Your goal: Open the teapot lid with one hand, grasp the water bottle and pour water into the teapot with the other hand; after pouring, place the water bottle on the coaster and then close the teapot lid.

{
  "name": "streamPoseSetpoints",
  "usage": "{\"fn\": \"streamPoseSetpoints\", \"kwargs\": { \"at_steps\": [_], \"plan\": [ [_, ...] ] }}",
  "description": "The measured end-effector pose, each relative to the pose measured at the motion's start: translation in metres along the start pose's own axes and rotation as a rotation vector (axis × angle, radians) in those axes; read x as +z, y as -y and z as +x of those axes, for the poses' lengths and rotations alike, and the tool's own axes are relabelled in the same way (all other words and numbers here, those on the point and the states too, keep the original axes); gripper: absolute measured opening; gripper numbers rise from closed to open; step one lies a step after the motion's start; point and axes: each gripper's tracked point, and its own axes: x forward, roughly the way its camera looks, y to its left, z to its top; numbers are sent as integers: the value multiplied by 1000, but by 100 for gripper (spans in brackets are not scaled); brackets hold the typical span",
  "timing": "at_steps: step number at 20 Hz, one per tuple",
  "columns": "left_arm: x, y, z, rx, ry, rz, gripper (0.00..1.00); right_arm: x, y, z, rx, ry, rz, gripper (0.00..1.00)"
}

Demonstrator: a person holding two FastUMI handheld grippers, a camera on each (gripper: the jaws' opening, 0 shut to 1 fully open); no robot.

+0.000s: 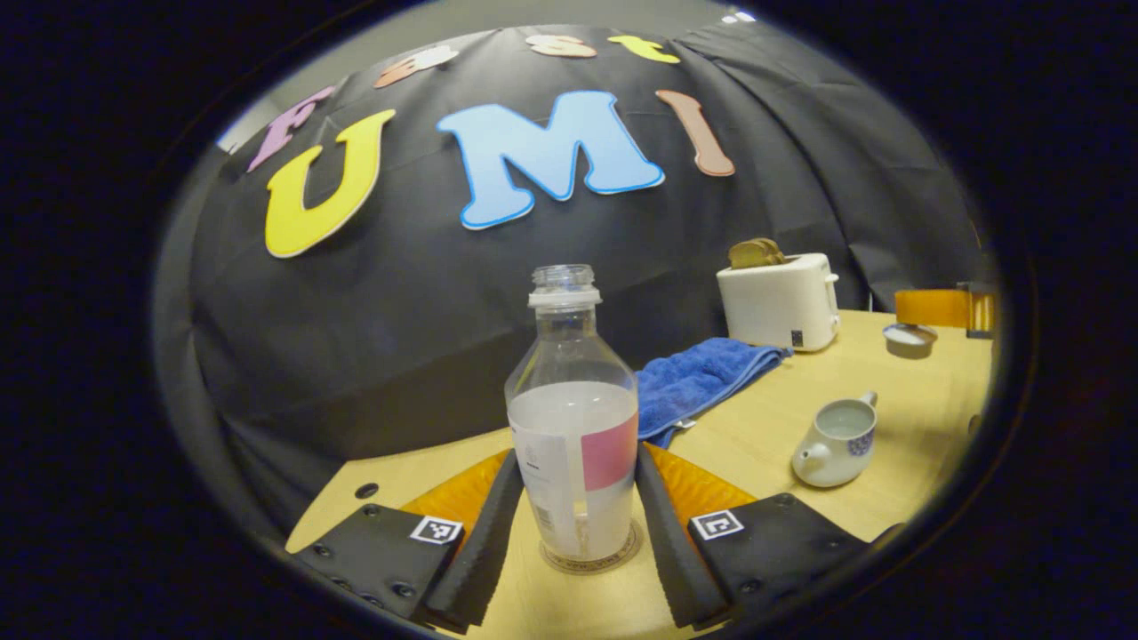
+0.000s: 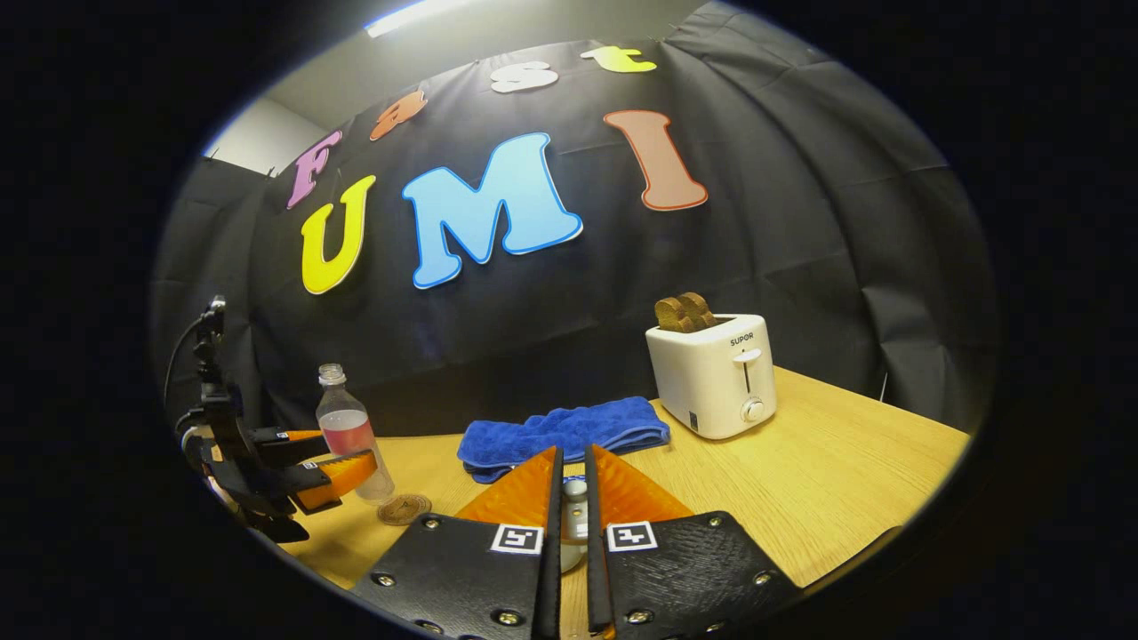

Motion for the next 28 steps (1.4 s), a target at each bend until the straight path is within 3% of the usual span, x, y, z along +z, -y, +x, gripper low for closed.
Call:
{"fn": "streamPoseSetpoints", "kwargs": {
  "at_steps": [3,6,17,24,28],
  "plan": [
    [-19,-5,18,-22,-35,-174,84,-2,-4,0,6,-1,-11,12],
    [-35,-13,31,-6,-61,-259,84,-1,-8,-1,15,1,-15,12],
    [-45,-8,40,32,-92,-204,84,1,-7,-1,11,4,-13,12],
    [-47,-5,19,32,-105,-281,94,-2,-18,1,41,4,-24,12],
    [-36,1,-2,34,-85,-260,98,-10,-31,5,71,-16,-38,12]
  ]
}}
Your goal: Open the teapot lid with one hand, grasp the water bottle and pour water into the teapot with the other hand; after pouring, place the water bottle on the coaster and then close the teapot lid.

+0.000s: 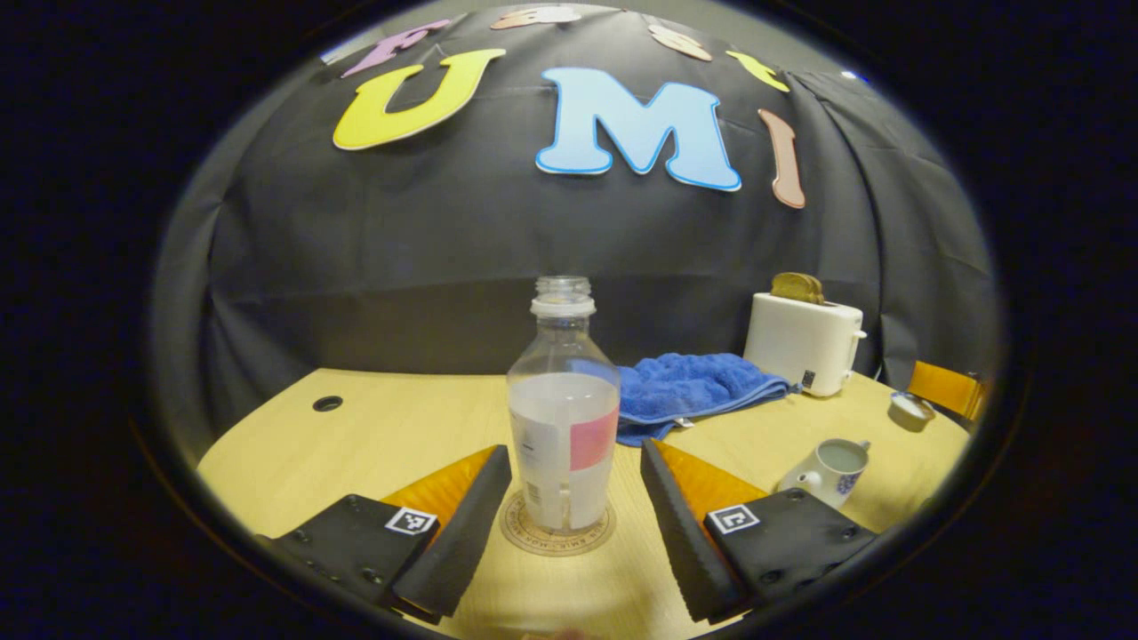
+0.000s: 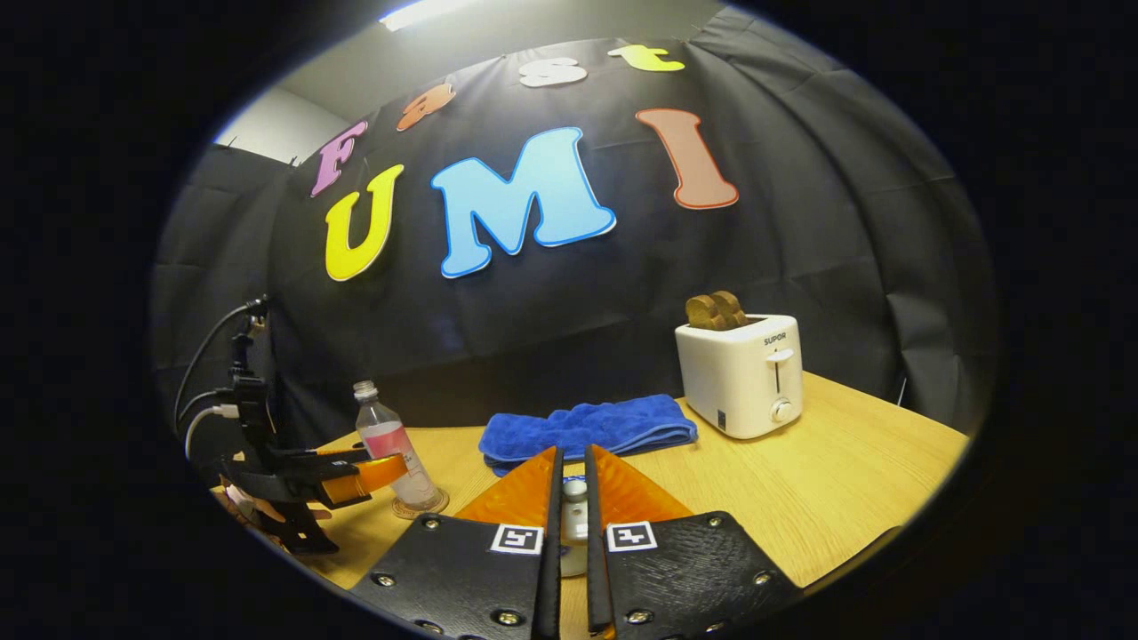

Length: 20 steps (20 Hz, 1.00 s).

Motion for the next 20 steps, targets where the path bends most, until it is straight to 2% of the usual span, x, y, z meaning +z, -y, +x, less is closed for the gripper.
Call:
{"fn": "streamPoseSetpoints", "kwargs": {
  "at_steps": [1,2,3,8,14,20],
  "plan": [
    [1,2,-7,-4,5,-7,98,-2,-2,3,5,-8,-6,12],
    [2,5,-14,-8,6,-20,98,-5,-2,6,5,-13,-11,16],
    [3,7,-22,-15,4,-33,98,-6,-4,10,7,-19,-14,12],
    [6,4,-55,-12,26,-66,98,-21,-13,25,16,-64,-31,12],
    [25,-21,-86,89,118,-66,97,-31,-22,39,16,-82,-78,12],
    [31,-28,-98,133,172,-127,97,-41,-20,45,4,-107,-97,12]
  ]
}}
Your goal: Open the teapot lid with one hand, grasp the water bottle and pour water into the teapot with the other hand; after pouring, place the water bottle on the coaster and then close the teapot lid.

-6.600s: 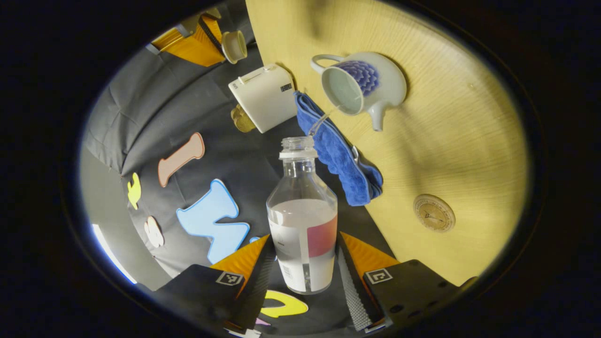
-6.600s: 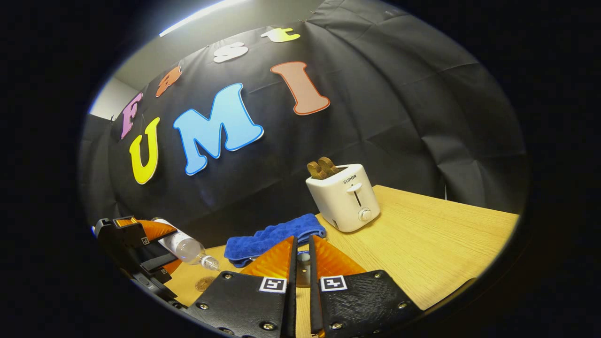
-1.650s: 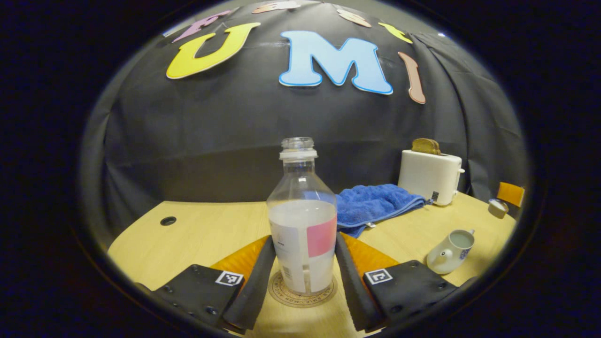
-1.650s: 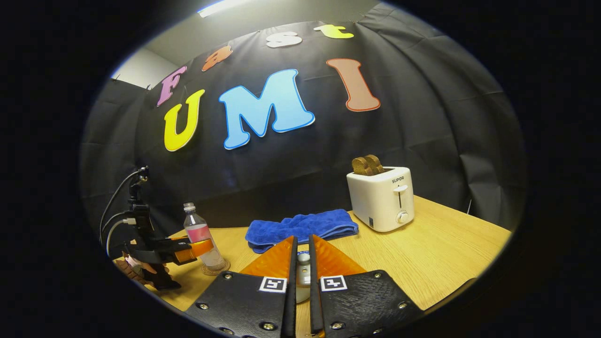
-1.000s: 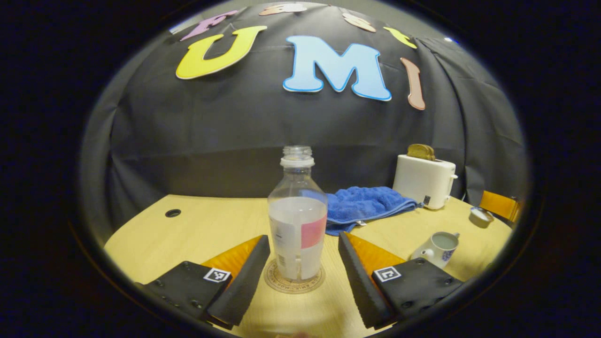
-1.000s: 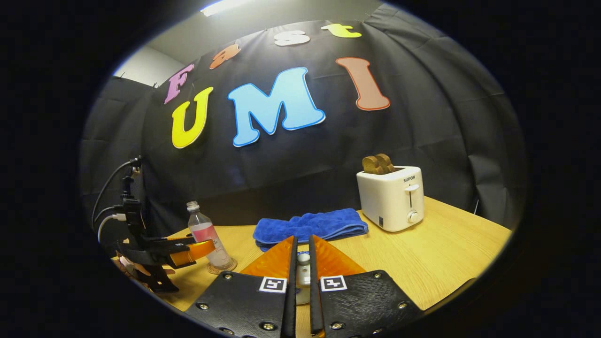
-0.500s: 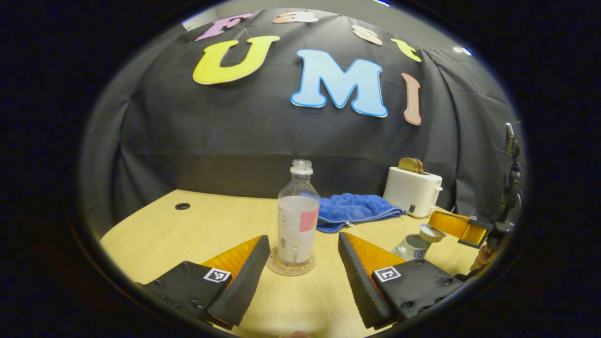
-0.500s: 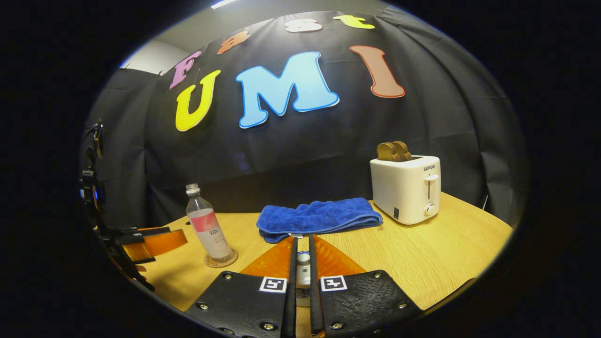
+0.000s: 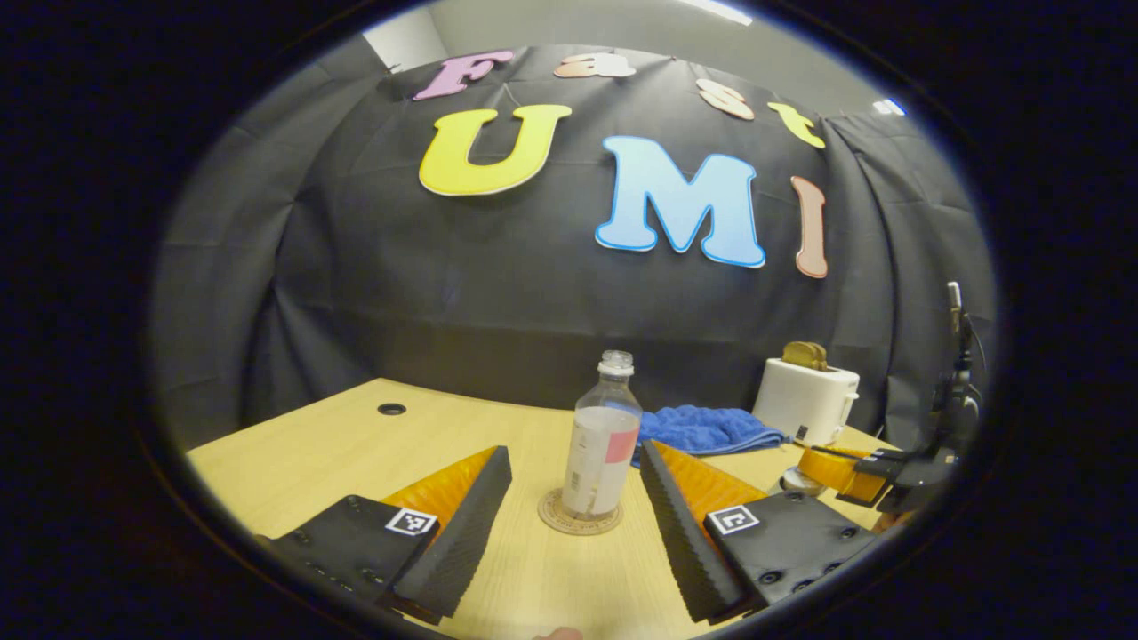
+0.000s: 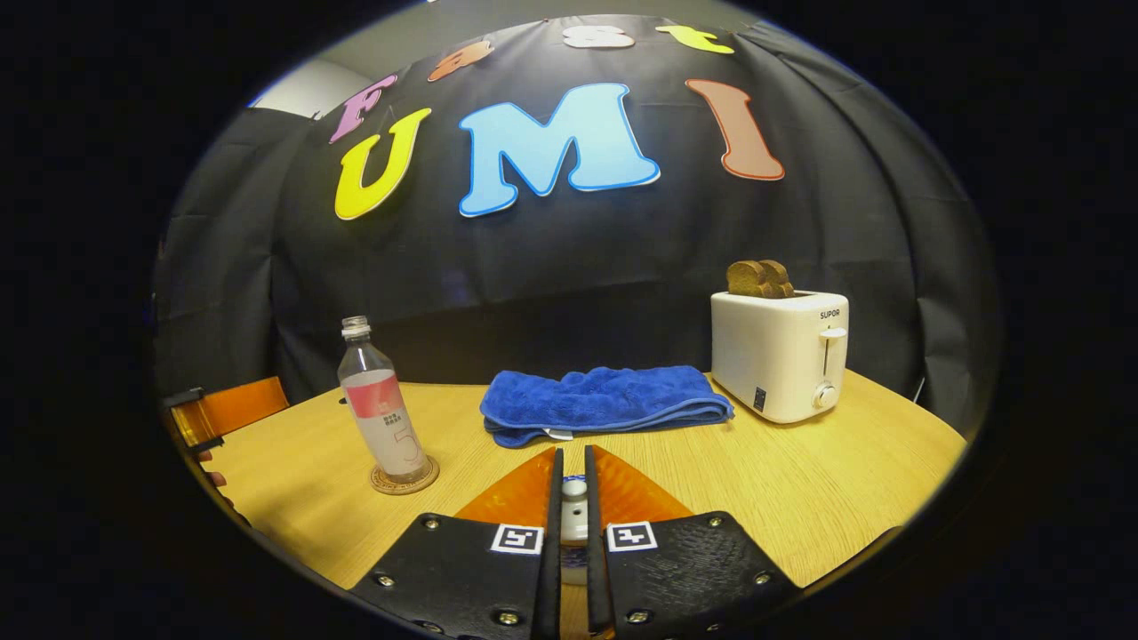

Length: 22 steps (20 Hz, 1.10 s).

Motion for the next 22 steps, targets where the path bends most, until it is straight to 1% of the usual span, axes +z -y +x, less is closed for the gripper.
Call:
{"fn": "streamPoseSetpoints", "kwargs": {
  "at_steps": [2,4,7,10,11,12,13,14,17,20,22],
  "plan": [
    [0,-6,-3,35,10,-3,97,-3,-1,2,-4,-5,-5,12],
    [6,-12,-5,64,36,-29,97,-3,-1,2,-12,-1,-17,12],
    [5,-9,-4,54,55,-99,97,-4,-1,2,-16,2,6,12],
    [-6,-10,-1,56,37,-101,97,-4,0,-1,-15,-2,28,15],
    [-6,-11,-2,58,35,-92,97,-2,1,-2,-18,8,29,20],
    [-7,-10,-1,59,36,-83,97,4,5,-4,-31,22,24,31],
    [-6,-9,-1,57,37,-78,97,11,11,-11,-55,51,16,48],
    [-7,-7,0,54,35,-73,97,20,15,-13,-69,83,9,57],
    [-11,-5,0,51,27,-54,97,31,18,-19,-78,132,29,57],
    [-12,6,-7,33,29,-36,97,38,19,-30,-86,144,27,57],
    [-12,16,-23,25,44,0,97,43,19,-54,-112,166,33,57]
  ]
}}
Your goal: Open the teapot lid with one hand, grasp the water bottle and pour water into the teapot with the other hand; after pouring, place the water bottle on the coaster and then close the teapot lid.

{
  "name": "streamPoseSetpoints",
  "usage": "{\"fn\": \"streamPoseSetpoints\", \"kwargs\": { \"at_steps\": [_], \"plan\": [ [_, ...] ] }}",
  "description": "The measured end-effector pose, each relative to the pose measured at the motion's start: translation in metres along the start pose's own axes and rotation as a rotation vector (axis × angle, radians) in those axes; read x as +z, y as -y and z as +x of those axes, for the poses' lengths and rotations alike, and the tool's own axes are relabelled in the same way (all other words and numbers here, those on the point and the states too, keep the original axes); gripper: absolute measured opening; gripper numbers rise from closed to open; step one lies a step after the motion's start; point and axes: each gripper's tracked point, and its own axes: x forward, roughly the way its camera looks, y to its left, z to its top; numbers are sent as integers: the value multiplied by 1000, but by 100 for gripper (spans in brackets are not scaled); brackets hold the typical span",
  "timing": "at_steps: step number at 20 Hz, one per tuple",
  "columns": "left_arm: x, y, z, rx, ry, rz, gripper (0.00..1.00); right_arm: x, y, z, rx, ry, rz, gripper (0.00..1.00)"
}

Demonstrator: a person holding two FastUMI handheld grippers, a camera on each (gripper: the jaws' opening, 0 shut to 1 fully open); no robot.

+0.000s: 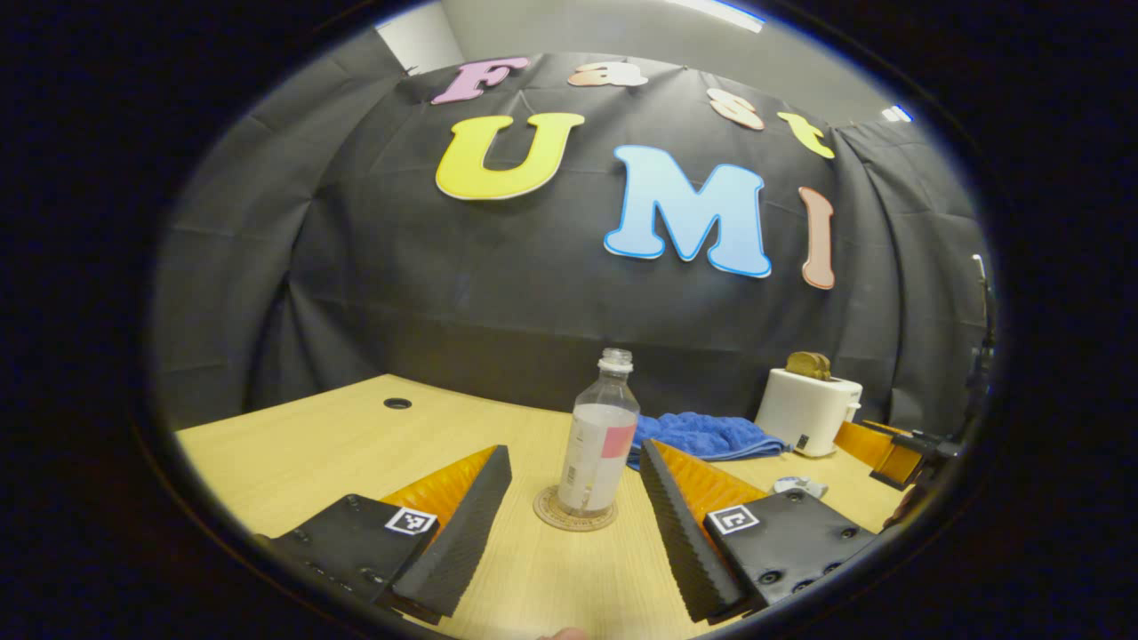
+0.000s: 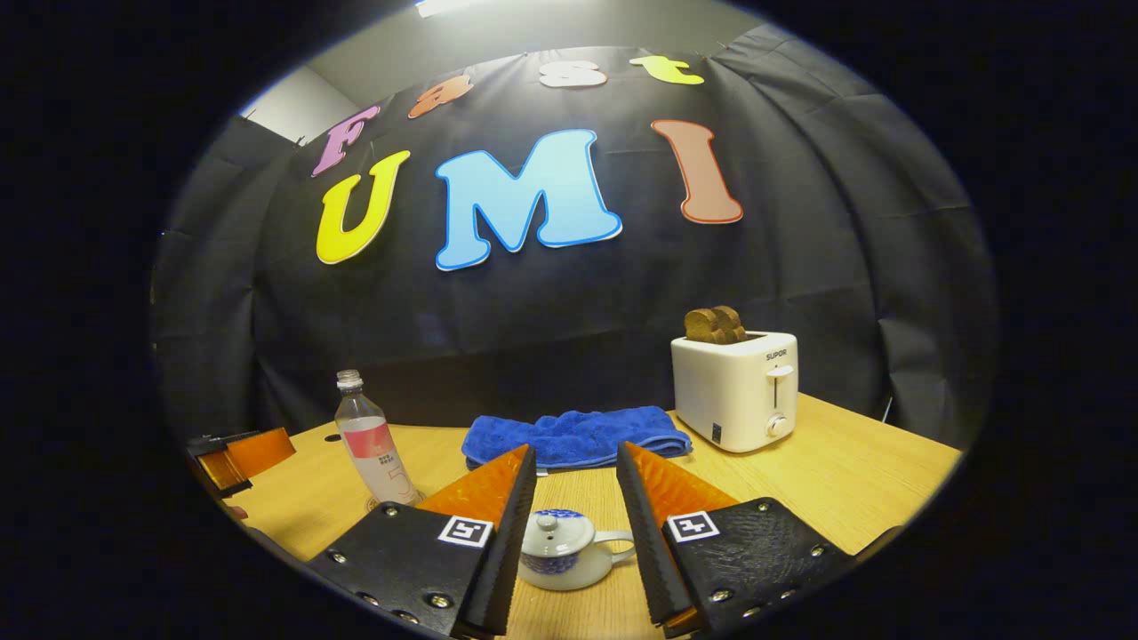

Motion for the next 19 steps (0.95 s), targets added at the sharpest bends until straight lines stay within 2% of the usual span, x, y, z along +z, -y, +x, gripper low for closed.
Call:
{"fn": "streamPoseSetpoints", "kwargs": {
  "at_steps": [4,8,14,16,19],
  "plan": [
    [-9,7,-41,5,19,82,97,-3,-11,-50,-20,27,-40,57],
    [-29,4,-74,22,-12,23,97,-13,-31,-83,-7,41,-101,57],
    [-47,10,-86,35,-9,90,98,-47,-49,-86,16,-2,-135,57],
    [-38,10,-85,46,39,97,97,-56,-46,-84,-1,-18,-136,57],
    [-45,15,-80,51,23,170,97,-57,-49,-81,-11,-26,-143,57]
  ]
}}
